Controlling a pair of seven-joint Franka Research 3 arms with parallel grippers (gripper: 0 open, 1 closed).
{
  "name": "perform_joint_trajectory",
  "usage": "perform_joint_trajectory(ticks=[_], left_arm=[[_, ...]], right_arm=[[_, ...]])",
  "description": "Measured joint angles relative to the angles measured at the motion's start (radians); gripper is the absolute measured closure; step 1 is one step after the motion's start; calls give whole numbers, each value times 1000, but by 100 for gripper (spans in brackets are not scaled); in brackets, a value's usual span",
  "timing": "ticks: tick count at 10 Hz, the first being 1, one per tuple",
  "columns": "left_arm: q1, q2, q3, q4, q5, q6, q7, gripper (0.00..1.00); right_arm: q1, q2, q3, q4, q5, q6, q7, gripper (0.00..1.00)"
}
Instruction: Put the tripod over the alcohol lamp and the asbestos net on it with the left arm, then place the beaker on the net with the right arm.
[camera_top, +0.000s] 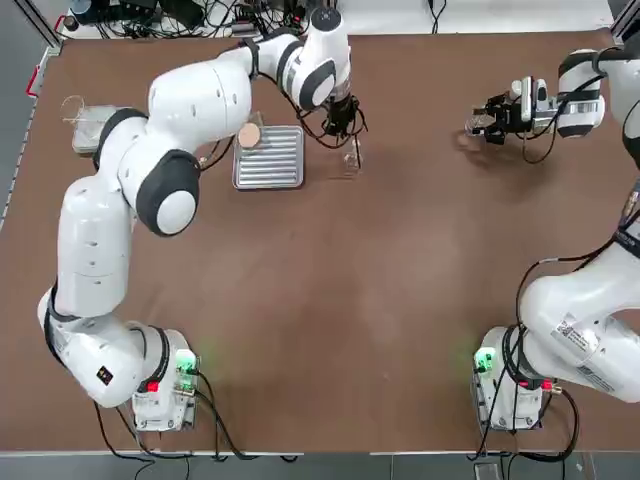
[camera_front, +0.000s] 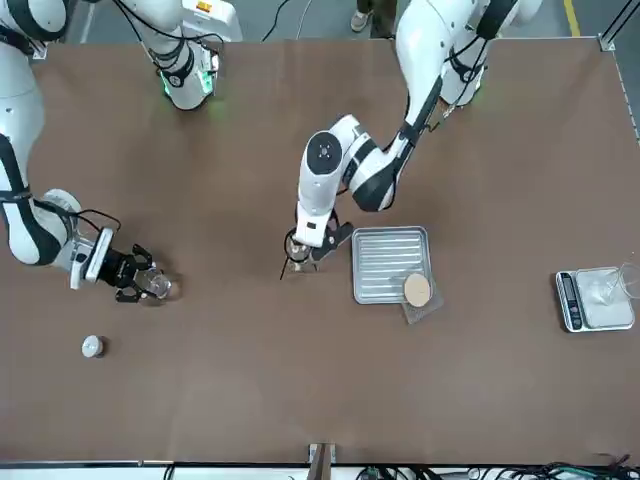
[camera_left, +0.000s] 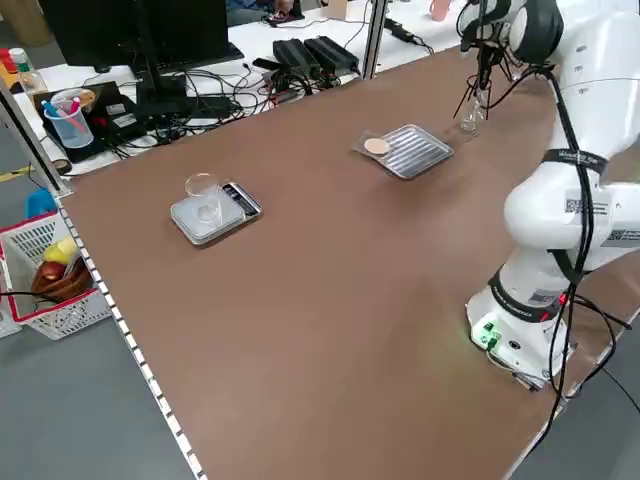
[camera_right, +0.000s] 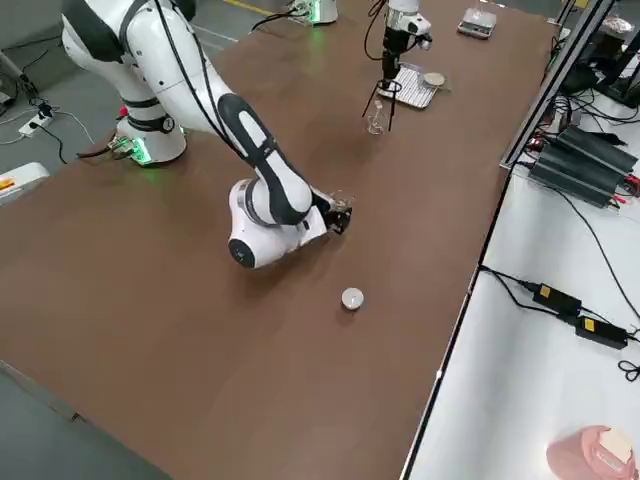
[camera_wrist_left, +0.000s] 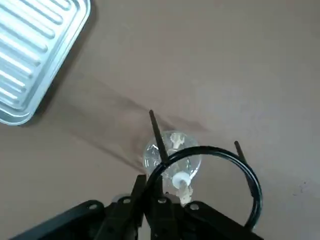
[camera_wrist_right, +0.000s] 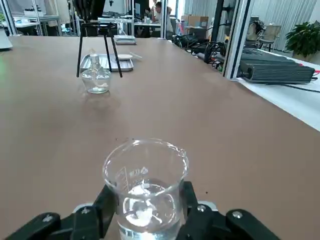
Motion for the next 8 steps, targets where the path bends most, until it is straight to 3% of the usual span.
perform_joint_trajectory(ticks=[8], left_arm=[[-21, 25, 0, 1, 0, 17, -11, 92]], right_arm=[[14, 0, 0, 0, 0, 0, 0, 42]])
